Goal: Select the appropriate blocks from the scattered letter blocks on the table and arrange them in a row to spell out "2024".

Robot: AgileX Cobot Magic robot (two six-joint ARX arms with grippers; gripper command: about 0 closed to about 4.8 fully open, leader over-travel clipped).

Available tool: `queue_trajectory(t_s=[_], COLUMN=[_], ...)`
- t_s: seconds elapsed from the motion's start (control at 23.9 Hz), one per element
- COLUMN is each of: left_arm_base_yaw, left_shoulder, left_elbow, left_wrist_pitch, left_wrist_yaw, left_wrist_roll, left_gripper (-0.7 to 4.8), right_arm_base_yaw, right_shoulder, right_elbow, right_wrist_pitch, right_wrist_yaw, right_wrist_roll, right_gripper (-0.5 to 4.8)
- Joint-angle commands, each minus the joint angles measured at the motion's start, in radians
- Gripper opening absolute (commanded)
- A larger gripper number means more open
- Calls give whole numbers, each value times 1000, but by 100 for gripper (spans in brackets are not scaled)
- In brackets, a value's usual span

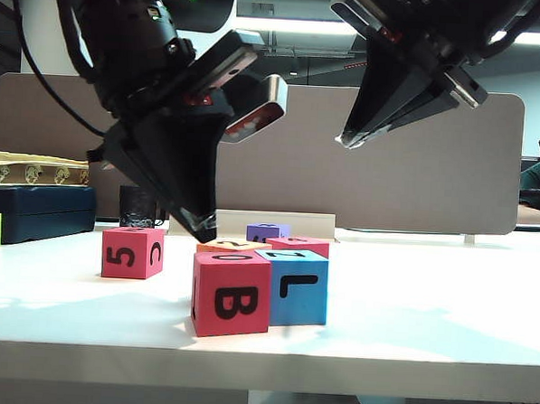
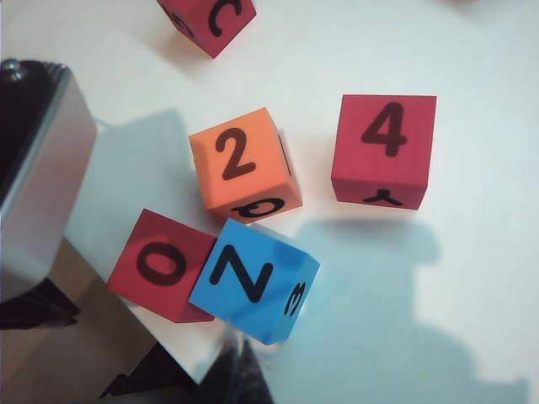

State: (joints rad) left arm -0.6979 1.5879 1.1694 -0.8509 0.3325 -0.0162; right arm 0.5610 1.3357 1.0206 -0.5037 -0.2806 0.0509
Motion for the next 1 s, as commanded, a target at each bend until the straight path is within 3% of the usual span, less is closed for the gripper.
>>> queue_trajectory(t_s=[0.04, 0.42, 0.84, 1.0], left_arm_base_yaw=[-1, -1, -1, -1], left_shoulder=[-1, 50, 118, 120], left_elbow=[1, -2, -4, -4], left_wrist_pitch=[33, 49, 98, 142], left_wrist_yaw=[5, 9, 7, -46], left_wrist_roll=[0, 9, 24, 25], left_gripper=[-6, -6, -6, -6], right_arm_base_yaw=[1, 1, 1, 2], right_shoulder=[-3, -13, -37, -37], right_elbow=[5, 36, 287, 322], right_wrist_pitch=[31, -28, -304, -322], right_wrist_yaw=[1, -15, -10, -10], right_wrist_roll=[-3, 2, -30, -37], right_gripper=[-4, -4, -4, -4])
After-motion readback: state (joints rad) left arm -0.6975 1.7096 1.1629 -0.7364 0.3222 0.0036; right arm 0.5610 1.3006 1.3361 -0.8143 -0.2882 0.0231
